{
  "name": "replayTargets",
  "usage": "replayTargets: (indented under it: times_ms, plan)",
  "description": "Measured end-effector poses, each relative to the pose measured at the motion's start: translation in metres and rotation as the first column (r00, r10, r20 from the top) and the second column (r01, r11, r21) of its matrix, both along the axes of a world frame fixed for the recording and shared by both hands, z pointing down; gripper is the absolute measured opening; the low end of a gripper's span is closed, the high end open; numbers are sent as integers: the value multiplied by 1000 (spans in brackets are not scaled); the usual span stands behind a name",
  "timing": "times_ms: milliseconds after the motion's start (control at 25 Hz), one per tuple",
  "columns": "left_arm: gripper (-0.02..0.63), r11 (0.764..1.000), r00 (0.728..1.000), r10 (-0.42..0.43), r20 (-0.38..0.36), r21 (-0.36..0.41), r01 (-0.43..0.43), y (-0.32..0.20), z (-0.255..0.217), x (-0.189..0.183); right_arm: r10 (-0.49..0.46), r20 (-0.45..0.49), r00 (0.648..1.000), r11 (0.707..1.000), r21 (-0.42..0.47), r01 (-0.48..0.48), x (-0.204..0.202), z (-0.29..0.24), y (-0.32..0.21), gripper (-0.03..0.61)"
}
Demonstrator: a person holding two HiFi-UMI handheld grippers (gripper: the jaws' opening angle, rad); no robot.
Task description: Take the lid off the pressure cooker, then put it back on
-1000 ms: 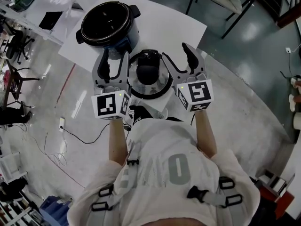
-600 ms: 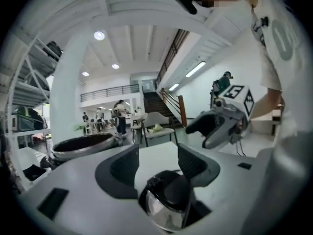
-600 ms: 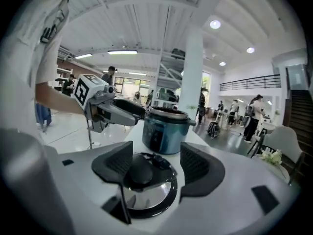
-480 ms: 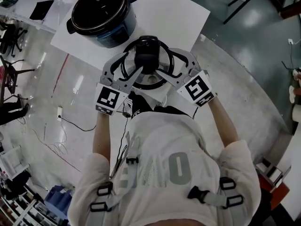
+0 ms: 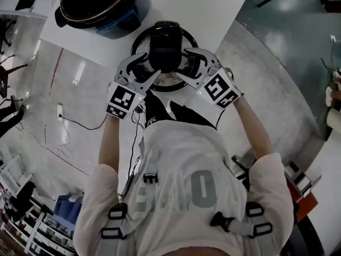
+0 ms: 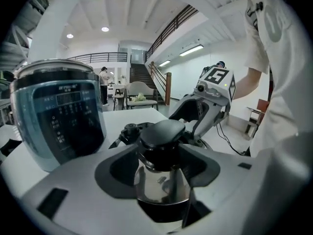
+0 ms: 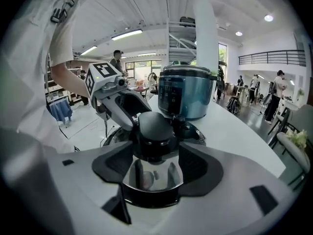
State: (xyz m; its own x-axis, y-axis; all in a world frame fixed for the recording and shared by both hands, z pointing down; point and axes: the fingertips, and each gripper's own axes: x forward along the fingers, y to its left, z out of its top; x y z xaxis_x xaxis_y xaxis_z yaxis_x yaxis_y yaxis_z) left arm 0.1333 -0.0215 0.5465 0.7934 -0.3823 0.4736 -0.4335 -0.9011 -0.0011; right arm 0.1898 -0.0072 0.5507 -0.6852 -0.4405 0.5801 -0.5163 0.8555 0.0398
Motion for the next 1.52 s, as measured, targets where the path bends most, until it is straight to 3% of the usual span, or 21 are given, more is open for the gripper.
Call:
replayTargets:
  times_ms: [320, 440, 1000, 1160, 1520]
  plan:
    - [242, 999, 999, 38, 3, -13, -38, -4, 4, 8, 20, 32, 999, 999, -37, -19, -6, 5, -4, 267]
    - [242, 998, 999, 54, 3, -20, -54, -4, 5, 8, 32, 56, 998, 998, -55, -29, -10, 4, -6, 217]
    - [233, 998, 1000, 29, 10, -48, -29, -4, -12, 13, 12, 80, 997, 999, -52, -8, -6, -15, -7, 213]
    - [233, 999, 999, 35, -12, -10, -36, -8, -39, 13, 29, 127, 991, 998, -66, -21, -6, -38, -9, 215]
    - [233, 986, 998, 60, -24, 156, -56, -10, -133, 31, 19, 135, 991, 992, 124, -36, 13, -133, -11, 215]
